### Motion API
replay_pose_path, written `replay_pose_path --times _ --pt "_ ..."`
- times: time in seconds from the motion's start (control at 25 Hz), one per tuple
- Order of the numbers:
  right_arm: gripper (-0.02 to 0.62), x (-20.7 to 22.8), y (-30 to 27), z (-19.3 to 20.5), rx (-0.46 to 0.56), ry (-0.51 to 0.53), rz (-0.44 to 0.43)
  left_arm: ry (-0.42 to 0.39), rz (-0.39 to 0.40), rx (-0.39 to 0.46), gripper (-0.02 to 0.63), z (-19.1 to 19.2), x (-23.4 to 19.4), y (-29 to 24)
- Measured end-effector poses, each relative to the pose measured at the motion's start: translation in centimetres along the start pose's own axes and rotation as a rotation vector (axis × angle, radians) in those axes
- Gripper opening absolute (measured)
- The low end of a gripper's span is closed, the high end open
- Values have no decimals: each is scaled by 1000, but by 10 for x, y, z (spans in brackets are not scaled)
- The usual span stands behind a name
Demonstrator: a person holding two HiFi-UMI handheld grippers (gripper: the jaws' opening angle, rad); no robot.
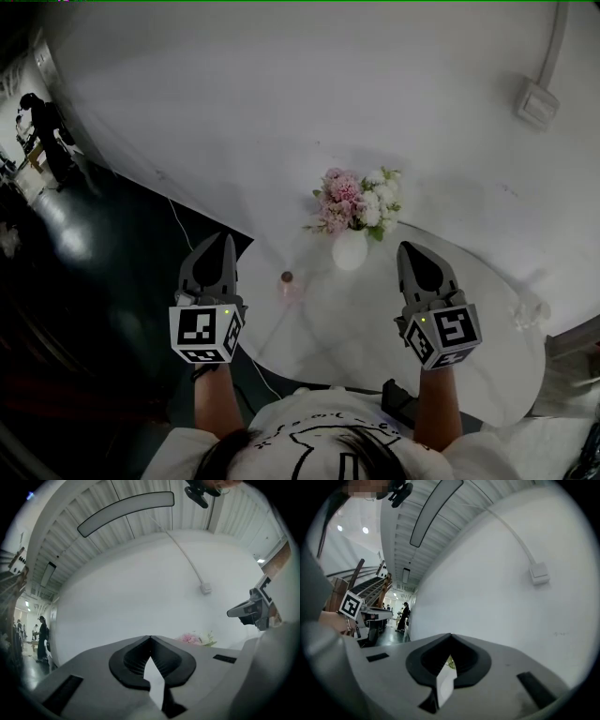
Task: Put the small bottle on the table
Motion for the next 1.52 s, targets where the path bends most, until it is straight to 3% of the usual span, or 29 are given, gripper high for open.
replay_pose_path --times 0.68,1.52 --pt "-6 -19 6 -38 136 67 -25 -102 -127 70 5 -33 -38 35" --pt "-6 -28 9 -31 152 63 -5 -68 -110 120 5 -31 -42 31"
Point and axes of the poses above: the fingertips, and each gripper's own axes: y backward along the fingers, x to its right, z out of its underside, the point moved 10 cm from there along y, backward along the fingers, and after that the axes turned 13 degrees about -y, right-handed, at the moved point
